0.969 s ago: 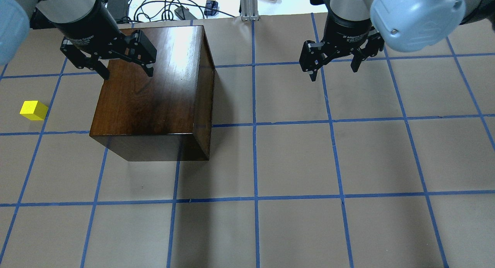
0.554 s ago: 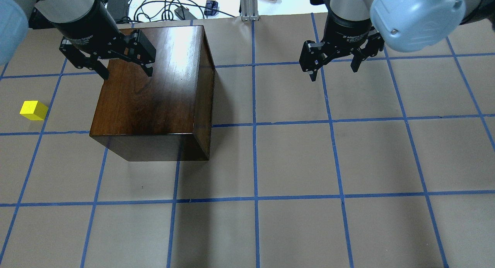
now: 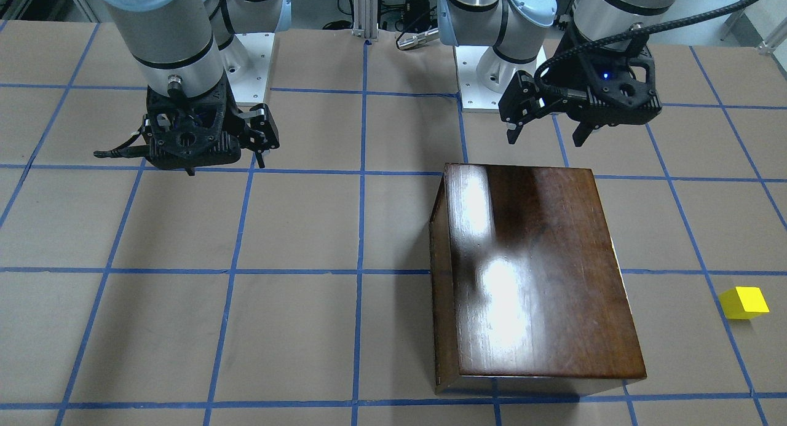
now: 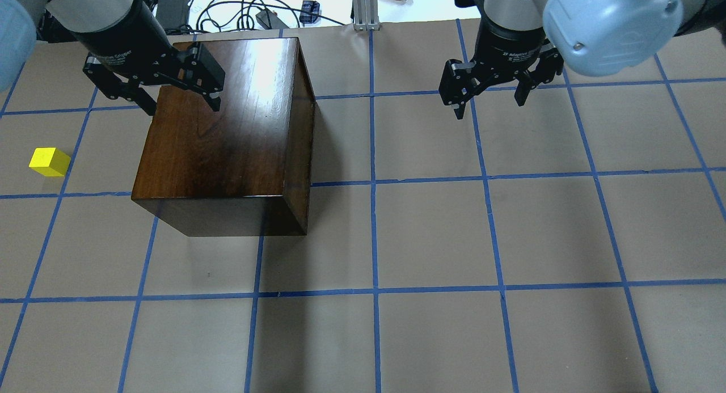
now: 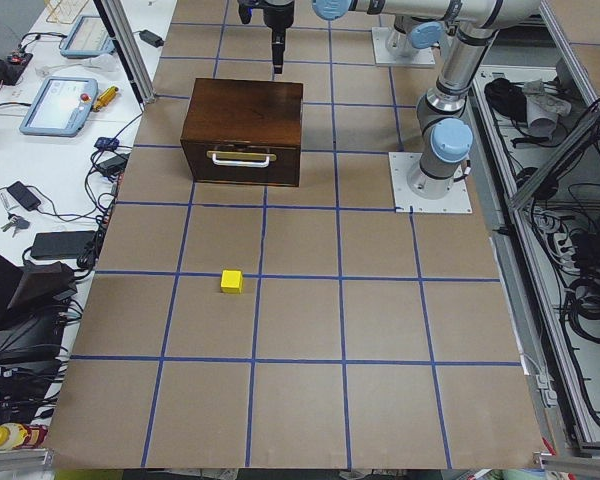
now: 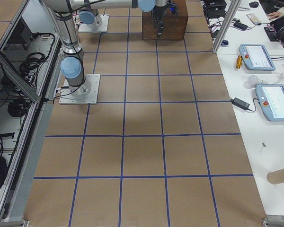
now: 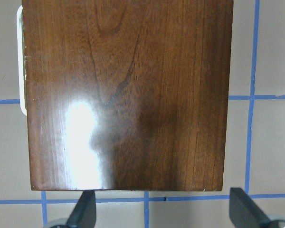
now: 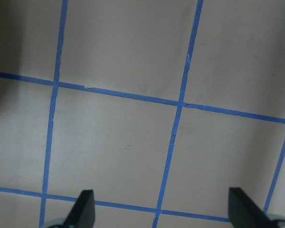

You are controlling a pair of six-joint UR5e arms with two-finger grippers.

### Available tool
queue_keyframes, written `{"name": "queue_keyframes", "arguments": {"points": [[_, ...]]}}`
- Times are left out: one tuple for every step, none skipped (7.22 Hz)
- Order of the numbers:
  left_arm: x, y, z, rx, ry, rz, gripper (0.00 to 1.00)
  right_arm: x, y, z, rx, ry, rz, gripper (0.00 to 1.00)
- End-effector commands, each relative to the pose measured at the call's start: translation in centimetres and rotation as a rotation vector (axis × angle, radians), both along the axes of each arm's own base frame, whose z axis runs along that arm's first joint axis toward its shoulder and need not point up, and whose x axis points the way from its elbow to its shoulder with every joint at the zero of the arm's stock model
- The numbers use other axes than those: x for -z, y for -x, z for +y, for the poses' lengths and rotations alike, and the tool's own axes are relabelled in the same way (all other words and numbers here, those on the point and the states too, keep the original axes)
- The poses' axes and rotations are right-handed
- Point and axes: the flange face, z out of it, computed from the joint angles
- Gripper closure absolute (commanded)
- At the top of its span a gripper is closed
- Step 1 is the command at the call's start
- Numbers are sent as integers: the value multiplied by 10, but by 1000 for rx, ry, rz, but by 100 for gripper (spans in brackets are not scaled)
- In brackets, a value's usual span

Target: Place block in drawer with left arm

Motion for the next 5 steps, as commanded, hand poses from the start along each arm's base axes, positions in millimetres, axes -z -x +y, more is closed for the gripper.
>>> {"name": "queue_keyframes", "arguments": {"points": [[2, -56, -12, 32, -3, -2, 0, 0, 0, 0, 1, 0, 0, 0], [13, -123, -21, -3, -26, 11, 0, 0, 0, 0, -1, 0, 0, 0], [25, -171, -24, 10, -48, 18, 0, 0, 0, 0, -1, 0, 0, 0], [41, -208, -29, 30, -68, 26, 0, 0, 0, 0, -1, 0, 0, 0], [59, -249, -34, -19, -89, 41, 0, 0, 0, 0, -1, 0, 0, 0]]}}
